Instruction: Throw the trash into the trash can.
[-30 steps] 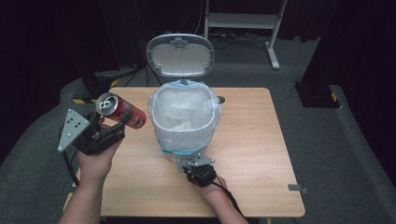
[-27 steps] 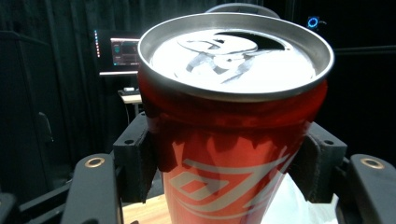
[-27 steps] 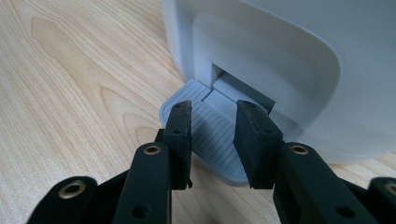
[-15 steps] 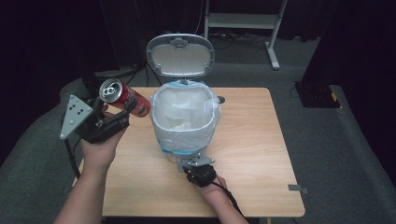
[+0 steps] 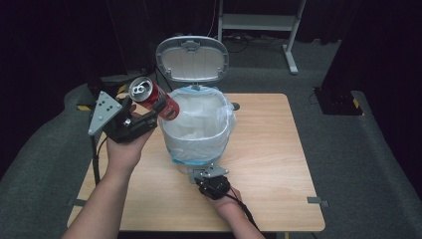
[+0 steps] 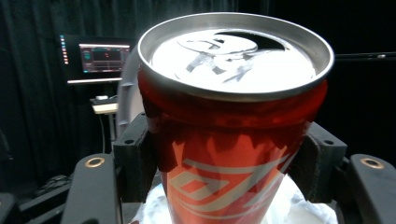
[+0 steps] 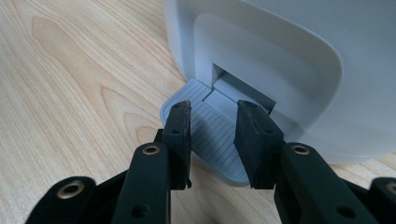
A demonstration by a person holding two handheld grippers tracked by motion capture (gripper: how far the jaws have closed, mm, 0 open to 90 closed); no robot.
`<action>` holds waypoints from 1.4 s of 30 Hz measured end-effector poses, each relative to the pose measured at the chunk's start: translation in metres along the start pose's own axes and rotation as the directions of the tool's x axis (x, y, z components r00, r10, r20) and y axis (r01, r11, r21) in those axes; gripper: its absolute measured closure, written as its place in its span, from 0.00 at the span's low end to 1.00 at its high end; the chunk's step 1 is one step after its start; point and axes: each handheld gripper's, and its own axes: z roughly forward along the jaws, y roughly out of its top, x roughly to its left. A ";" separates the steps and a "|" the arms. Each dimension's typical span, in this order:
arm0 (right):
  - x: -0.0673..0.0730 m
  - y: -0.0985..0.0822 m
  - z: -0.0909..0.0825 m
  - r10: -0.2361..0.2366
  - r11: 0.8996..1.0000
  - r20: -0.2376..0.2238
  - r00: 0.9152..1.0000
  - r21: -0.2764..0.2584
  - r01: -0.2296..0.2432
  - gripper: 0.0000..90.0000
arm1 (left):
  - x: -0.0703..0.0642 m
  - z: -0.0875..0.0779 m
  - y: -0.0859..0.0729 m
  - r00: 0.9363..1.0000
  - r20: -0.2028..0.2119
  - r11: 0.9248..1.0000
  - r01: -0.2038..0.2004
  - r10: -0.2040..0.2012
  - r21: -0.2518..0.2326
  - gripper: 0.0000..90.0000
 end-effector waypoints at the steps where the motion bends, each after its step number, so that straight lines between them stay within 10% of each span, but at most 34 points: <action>1: 0.000 0.000 0.000 -0.002 1.000 0.001 1.000 0.000 0.002 0.73 | -0.002 0.003 0.000 1.000 0.007 1.000 0.001 -0.001 0.001 0.38; 22: 0.000 0.000 0.000 -0.008 1.000 0.000 1.000 0.000 0.008 0.73 | -0.021 0.054 0.007 0.998 0.065 0.999 -0.009 0.006 0.048 0.38; 38: 0.000 0.000 0.000 0.000 1.000 -0.003 1.000 0.003 0.000 0.72 | -0.018 0.084 0.001 0.997 0.076 0.984 0.006 -0.019 0.177 0.36; 39: 0.001 0.000 0.000 0.000 1.000 -0.003 1.000 0.003 0.000 0.72 | -0.018 0.088 0.001 0.998 0.054 0.979 0.001 -0.012 0.202 0.21; 42: 0.001 0.000 0.000 -0.001 1.000 -0.002 1.000 0.003 0.001 0.72 | -0.016 0.088 0.001 0.998 0.061 0.980 0.000 -0.013 0.200 0.17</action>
